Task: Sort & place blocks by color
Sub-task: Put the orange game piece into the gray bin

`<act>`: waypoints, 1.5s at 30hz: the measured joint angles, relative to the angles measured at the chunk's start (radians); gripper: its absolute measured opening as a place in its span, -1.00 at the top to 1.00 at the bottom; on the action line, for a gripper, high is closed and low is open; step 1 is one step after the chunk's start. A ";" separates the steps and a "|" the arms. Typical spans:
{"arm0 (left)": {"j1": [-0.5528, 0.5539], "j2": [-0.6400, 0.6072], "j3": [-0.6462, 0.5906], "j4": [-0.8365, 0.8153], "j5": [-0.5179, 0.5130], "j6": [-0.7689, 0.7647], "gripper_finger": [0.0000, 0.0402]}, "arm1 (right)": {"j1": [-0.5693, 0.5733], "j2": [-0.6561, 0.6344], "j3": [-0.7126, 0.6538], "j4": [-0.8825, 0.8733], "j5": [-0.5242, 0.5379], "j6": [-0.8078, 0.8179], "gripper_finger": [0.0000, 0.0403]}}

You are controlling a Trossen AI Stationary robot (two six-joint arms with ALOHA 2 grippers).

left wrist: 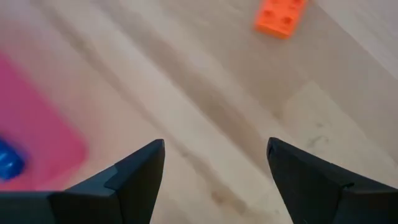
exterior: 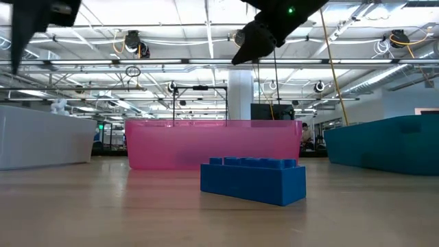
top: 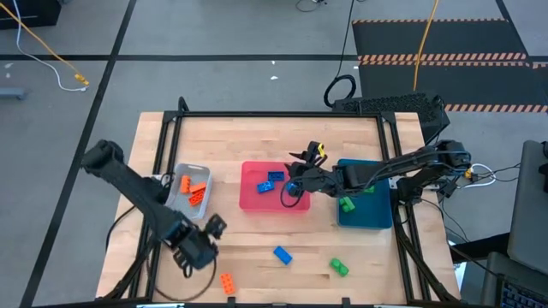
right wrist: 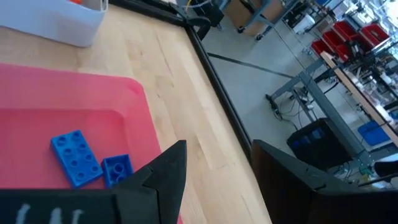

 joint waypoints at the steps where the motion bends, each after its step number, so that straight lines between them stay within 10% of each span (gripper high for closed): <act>1: -0.015 0.027 0.000 0.014 0.005 0.006 -0.41 | 0.002 -0.004 0.000 0.003 0.001 -0.005 0.13; 17: -0.054 0.281 0.219 0.055 0.021 0.112 -0.41 | 0.042 -0.077 0.000 -0.065 -0.002 0.103 0.13; 45: -0.102 0.438 0.217 0.222 0.080 0.061 -0.41 | 0.381 -0.077 0.000 0.010 0.002 0.393 0.13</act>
